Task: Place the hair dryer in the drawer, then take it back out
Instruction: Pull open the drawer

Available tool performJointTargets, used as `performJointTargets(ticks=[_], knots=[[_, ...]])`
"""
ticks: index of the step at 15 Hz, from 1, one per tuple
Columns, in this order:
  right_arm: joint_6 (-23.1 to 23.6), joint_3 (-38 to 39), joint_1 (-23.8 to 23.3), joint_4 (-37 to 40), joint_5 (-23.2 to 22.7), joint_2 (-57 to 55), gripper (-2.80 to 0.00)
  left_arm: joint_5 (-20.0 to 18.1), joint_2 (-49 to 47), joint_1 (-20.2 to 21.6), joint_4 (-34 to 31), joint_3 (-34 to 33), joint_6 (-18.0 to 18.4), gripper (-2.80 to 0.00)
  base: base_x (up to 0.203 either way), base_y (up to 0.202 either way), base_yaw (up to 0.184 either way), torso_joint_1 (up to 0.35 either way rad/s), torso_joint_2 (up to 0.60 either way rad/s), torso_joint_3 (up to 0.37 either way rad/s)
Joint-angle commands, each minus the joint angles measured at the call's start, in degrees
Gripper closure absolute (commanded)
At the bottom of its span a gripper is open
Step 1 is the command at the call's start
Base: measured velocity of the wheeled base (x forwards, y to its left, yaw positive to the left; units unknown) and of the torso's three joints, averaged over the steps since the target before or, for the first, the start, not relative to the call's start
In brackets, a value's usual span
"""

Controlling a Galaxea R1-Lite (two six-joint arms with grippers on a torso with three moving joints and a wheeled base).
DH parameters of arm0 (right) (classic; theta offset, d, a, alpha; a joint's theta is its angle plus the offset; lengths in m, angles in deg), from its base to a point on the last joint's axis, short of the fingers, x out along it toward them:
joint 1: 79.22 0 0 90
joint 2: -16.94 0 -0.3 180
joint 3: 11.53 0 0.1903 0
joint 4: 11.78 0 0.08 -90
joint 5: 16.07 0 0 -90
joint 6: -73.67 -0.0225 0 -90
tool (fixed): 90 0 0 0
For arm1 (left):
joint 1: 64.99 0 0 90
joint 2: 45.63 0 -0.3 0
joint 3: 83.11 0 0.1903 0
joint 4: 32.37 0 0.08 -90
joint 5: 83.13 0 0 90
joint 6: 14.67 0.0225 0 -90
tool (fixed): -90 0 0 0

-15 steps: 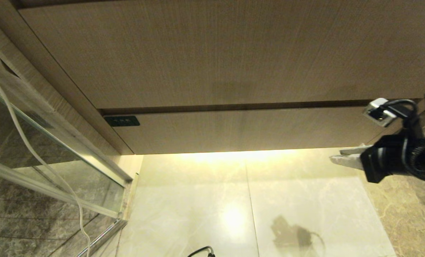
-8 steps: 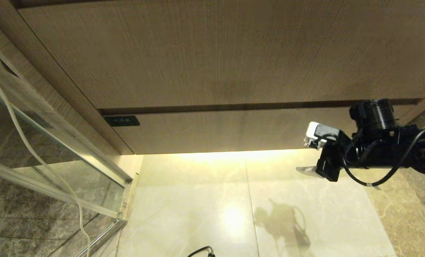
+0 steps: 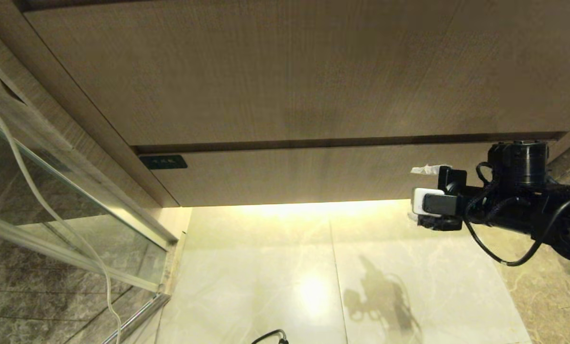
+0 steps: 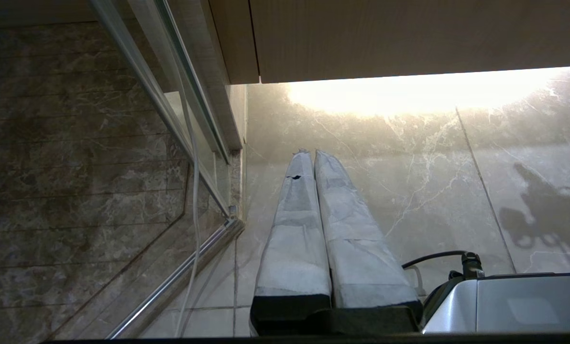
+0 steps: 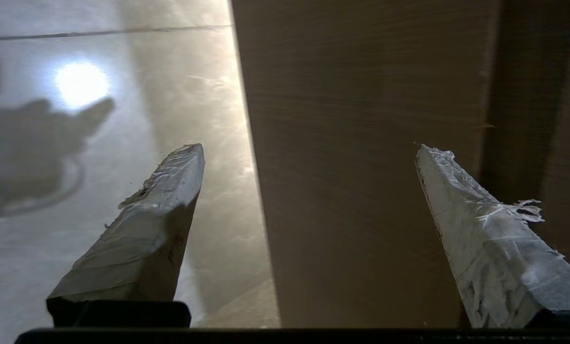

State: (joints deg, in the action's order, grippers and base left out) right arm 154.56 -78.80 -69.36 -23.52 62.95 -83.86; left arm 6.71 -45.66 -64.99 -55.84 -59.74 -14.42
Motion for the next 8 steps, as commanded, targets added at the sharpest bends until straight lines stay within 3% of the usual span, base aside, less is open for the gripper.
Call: performJointTargets(ticks=[1, 6, 8], knots=[[0.4, 0.2, -0.1, -1.7, 0.0, 0.2, -2.8, 0.0, -0.1, 0.0, 0.0, 0.0, 0.0, 0.0, 0.0, 0.0, 0.0, 0.0, 0.0, 0.0], [-4.5, -4.9, 0.1, -1.4, 0.4, -1.2, -2.8, 0.0, -0.1, 0.0, 0.0, -0.1, 0.0, 0.0, 0.0, 0.0, 0.0, 0.0, 0.0, 0.0], [-6.8, -7.4, 0.4, 2.3, 0.2, -1.2, -2.8, 0.0, -0.1, 0.0, 0.0, -0.1, 0.0, 0.0, 0.0, 0.0, 0.0, 0.0, 0.0, 0.0]])
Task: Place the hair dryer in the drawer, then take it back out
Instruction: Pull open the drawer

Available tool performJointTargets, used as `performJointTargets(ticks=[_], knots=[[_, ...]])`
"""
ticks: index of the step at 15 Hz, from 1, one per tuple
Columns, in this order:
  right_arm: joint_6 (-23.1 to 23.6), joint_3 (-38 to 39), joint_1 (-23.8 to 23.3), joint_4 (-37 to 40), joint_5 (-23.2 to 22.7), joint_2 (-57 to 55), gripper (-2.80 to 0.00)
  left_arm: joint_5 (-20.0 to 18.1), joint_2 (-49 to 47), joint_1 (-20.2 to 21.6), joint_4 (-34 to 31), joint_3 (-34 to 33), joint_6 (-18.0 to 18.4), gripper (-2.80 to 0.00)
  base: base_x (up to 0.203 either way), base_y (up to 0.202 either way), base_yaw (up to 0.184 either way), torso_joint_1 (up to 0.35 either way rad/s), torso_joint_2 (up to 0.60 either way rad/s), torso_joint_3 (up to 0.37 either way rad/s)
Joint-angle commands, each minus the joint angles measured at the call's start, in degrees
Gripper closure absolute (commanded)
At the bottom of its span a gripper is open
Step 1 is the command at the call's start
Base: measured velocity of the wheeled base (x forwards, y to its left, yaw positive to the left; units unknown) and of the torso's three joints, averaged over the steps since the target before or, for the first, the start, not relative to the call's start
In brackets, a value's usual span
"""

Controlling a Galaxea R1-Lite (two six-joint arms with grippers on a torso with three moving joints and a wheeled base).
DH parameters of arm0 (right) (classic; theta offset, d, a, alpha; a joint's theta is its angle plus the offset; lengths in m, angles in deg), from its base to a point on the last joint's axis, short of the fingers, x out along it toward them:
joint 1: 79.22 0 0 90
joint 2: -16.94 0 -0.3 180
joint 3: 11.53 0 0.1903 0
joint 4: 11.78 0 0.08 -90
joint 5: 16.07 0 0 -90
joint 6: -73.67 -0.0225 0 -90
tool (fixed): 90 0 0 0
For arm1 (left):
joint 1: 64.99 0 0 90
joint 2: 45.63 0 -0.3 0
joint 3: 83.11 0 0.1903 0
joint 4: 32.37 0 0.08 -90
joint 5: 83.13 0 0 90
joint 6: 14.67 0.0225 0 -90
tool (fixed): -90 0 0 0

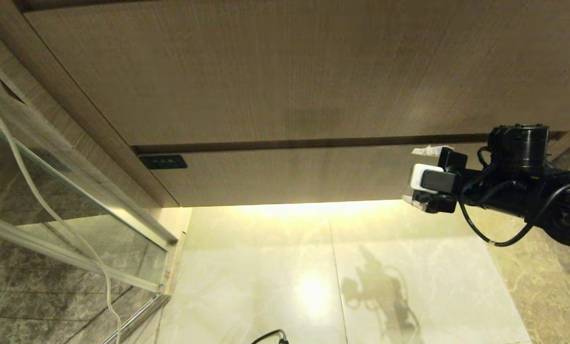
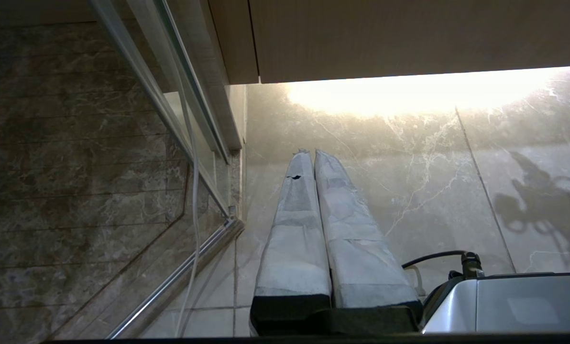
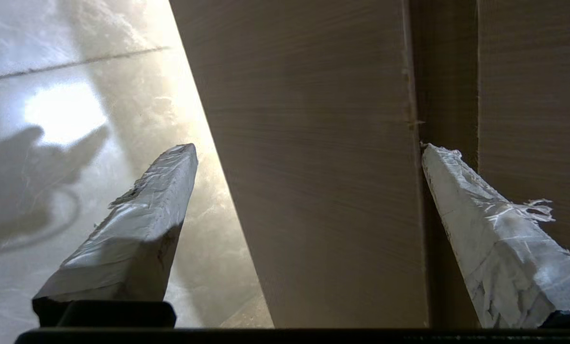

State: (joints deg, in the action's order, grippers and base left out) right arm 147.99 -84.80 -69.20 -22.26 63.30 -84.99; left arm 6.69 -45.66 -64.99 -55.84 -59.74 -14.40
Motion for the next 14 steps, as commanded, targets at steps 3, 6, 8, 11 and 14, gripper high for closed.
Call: performJointTargets(ticks=[3, 6, 8, 11, 14], knots=[[-2.3, -2.6, 0.4, 3.1, -0.7, 0.1, -2.8, 0.0, -0.1, 0.0, 0.0, -0.1, 0.0, 0.0, 0.0, 0.0, 0.0, 0.0, 0.0, 0.0], [-1.5, -3.2, 0.4, 2.3, -6.3, -1.4, -2.8, 0.0, -0.1, 0.0, 0.0, -0.1, 0.0, 0.0, 0.0, 0.0, 0.0, 0.0, 0.0, 0.0], [-1.4, -4.5, 0.4, 2.3, -7.0, -2.3, -2.8, 0.0, -0.1, 0.0, 0.0, -0.1, 0.0, 0.0, 0.0, 0.0, 0.0, 0.0, 0.0, 0.0], [-1.4, -6.7, 0.4, 2.3, -7.2, -4.4, -2.8, 0.0, 0.0, 0.0, 0.0, -0.1, 0.0, 0.0, 0.0, 0.0, 0.0, 0.0, 0.0, 0.0], [-1.4, -10.4, 0.4, 2.0, -7.1, -7.5, -2.8, 0.0, -0.1, 0.0, 0.0, -0.1, 0.0, 0.0, 0.0, 0.0, 0.0, 0.0, 0.0, 0.0]])
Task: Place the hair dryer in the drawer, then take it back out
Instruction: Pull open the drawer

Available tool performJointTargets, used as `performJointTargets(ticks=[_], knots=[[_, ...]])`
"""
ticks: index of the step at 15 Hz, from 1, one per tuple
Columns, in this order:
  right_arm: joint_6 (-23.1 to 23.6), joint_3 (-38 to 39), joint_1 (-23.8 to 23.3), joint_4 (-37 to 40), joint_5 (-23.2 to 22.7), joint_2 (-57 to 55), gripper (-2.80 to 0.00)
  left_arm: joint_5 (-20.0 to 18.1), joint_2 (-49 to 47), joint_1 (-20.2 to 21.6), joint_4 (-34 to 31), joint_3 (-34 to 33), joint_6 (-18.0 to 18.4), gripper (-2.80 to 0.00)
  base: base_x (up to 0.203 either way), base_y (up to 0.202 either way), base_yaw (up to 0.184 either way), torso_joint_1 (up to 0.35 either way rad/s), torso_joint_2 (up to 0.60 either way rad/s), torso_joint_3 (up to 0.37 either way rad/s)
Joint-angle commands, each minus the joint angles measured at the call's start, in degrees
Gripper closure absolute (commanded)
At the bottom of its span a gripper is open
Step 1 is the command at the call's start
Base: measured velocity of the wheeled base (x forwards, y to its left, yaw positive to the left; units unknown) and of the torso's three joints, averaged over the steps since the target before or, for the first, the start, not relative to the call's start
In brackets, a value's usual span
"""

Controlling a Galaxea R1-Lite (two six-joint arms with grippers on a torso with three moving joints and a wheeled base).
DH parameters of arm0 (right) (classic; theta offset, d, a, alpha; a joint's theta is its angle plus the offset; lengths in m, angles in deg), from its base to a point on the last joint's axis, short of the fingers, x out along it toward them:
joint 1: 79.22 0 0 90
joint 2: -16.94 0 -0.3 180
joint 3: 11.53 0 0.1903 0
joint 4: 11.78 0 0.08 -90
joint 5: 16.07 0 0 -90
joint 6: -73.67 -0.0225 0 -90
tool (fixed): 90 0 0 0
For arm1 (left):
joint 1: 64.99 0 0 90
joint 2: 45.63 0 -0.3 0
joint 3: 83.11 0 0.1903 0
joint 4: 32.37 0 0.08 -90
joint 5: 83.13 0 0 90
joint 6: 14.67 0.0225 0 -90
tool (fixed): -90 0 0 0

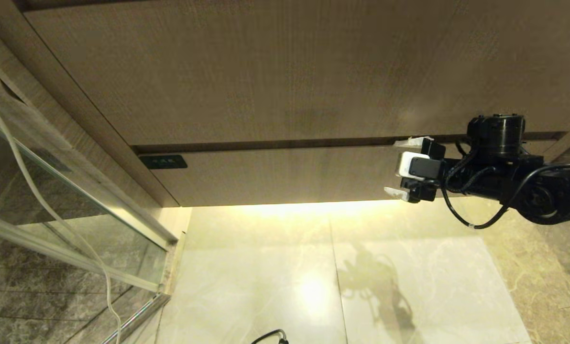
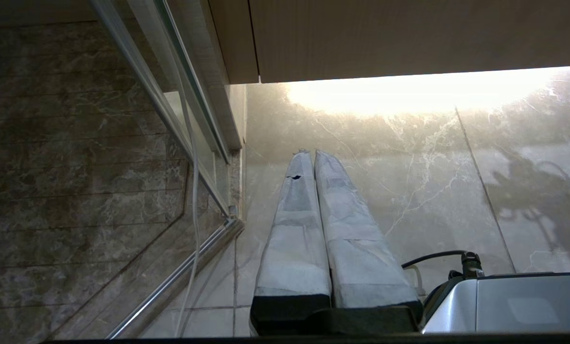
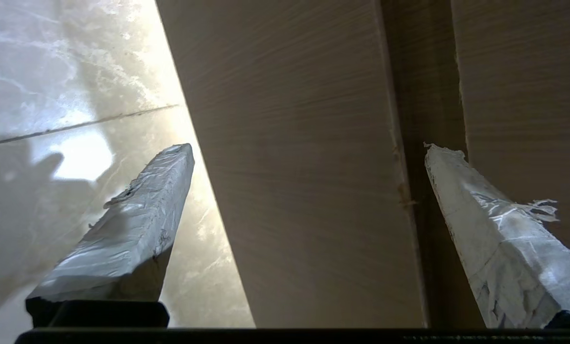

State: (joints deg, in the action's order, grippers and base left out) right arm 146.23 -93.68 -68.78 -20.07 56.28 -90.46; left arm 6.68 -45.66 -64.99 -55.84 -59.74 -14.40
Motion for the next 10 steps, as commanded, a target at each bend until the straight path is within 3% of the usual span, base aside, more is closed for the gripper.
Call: performJointTargets(ticks=[1, 10], knots=[[0.4, -2.8, 0.0, -0.2, 0.0, -3.0, -2.8, 0.0, -0.1, 0.0, 0.0, -0.1, 0.0, 0.0, 0.0, 0.0, 0.0, 0.0, 0.0, 0.0], [-0.1, -7.2, -0.5, 0.1, 0.5, -7.7, -2.8, 0.0, -0.1, 0.0, 0.0, -0.1, 0.0, 0.0, 0.0, 0.0, 0.0, 0.0, 0.0, 0.0]])
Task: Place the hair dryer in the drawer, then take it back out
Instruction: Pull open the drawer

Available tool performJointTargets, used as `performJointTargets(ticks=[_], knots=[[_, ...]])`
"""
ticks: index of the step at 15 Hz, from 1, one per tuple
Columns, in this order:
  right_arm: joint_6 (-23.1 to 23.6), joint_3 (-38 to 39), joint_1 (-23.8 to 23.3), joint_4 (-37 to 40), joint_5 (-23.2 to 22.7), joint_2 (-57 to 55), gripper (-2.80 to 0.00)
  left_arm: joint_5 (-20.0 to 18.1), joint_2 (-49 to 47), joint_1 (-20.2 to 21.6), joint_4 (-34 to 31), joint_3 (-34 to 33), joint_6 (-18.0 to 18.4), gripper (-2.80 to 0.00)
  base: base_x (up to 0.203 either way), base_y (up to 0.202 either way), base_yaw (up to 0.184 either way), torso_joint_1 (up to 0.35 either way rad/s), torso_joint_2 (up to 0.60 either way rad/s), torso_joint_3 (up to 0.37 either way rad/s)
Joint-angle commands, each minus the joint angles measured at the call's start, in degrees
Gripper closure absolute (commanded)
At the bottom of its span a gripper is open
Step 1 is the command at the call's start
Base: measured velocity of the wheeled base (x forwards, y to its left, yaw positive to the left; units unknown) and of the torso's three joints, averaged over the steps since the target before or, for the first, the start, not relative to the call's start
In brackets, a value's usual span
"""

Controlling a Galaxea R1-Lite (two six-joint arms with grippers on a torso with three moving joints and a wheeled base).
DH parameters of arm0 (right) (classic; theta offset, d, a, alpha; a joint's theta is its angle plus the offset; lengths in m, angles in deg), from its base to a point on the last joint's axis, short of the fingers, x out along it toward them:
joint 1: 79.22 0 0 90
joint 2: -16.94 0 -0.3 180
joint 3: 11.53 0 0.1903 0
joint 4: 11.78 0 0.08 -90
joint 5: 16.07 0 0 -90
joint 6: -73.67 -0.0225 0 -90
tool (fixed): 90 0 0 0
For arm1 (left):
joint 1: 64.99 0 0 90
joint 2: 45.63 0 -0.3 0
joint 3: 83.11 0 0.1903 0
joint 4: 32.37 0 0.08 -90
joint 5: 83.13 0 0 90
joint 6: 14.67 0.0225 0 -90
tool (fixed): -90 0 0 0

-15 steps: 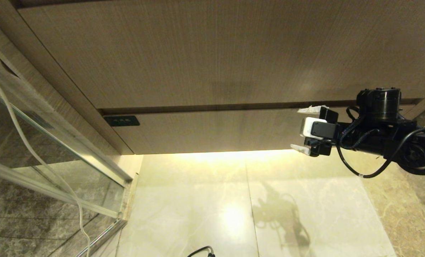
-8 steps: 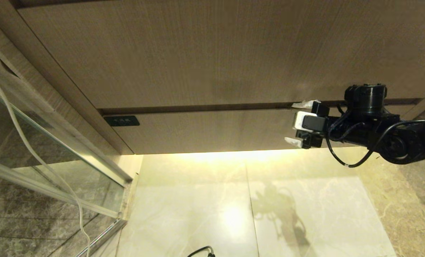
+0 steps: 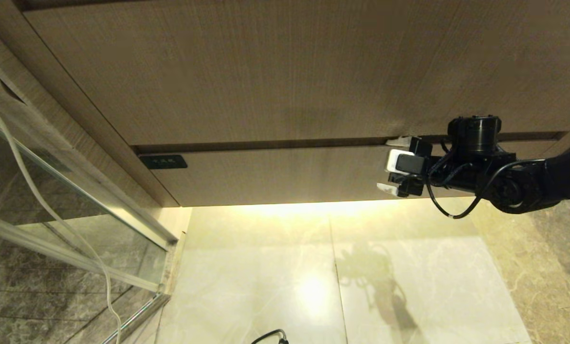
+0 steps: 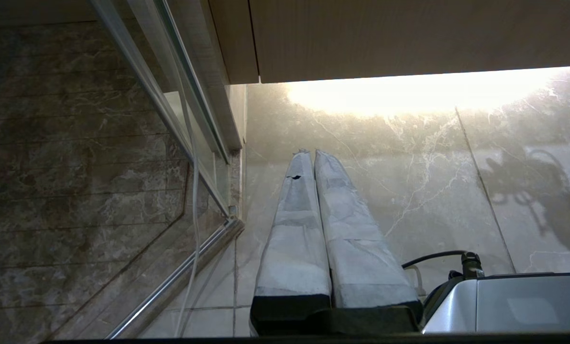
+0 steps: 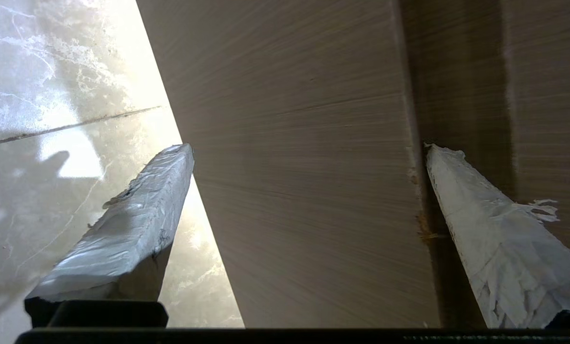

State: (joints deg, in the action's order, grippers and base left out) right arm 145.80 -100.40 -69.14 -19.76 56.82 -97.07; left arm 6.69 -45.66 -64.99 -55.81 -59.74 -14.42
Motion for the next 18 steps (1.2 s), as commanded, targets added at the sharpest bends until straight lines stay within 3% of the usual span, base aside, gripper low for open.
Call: performJointTargets(ticks=[1, 8, 11, 15, 18], knots=[[0.2, -0.9, -0.2, -0.2, 0.0, -1.8, -2.8, 0.0, -0.1, 0.0, 0.0, -0.1, 0.0, 0.0, 0.0, 0.0, 0.0, 0.0, 0.0, 0.0], [0.1, -2.2, -2.3, 2.4, 1.2, -3.5, -2.8, 0.0, -0.1, 0.0, 0.0, -0.1, 0.0, 0.0, 0.0, 0.0, 0.0, 0.0, 0.0, 0.0], [-0.2, -2.6, -4.0, 16.2, 3.1, -1.6, -2.8, 0.0, -0.1, 0.0, 0.0, -0.1, 0.0, 0.0, 0.0, 0.0, 0.0, 0.0, 0.0, 0.0], [-6.6, -2.9, -4.3, 19.5, 7.8, -0.2, -2.8, 0.0, -0.1, 0.0, 0.0, -0.1, 0.0, 0.0, 0.0, 0.0, 0.0, 0.0, 0.0, 0.0], [-7.0, -2.9, -4.3, 19.9, 8.3, 0.8, -2.8, 0.0, -0.1, 0.0, 0.0, -0.1, 0.0, 0.0, 0.0, 0.0, 0.0, 0.0, 0.0, 0.0]])
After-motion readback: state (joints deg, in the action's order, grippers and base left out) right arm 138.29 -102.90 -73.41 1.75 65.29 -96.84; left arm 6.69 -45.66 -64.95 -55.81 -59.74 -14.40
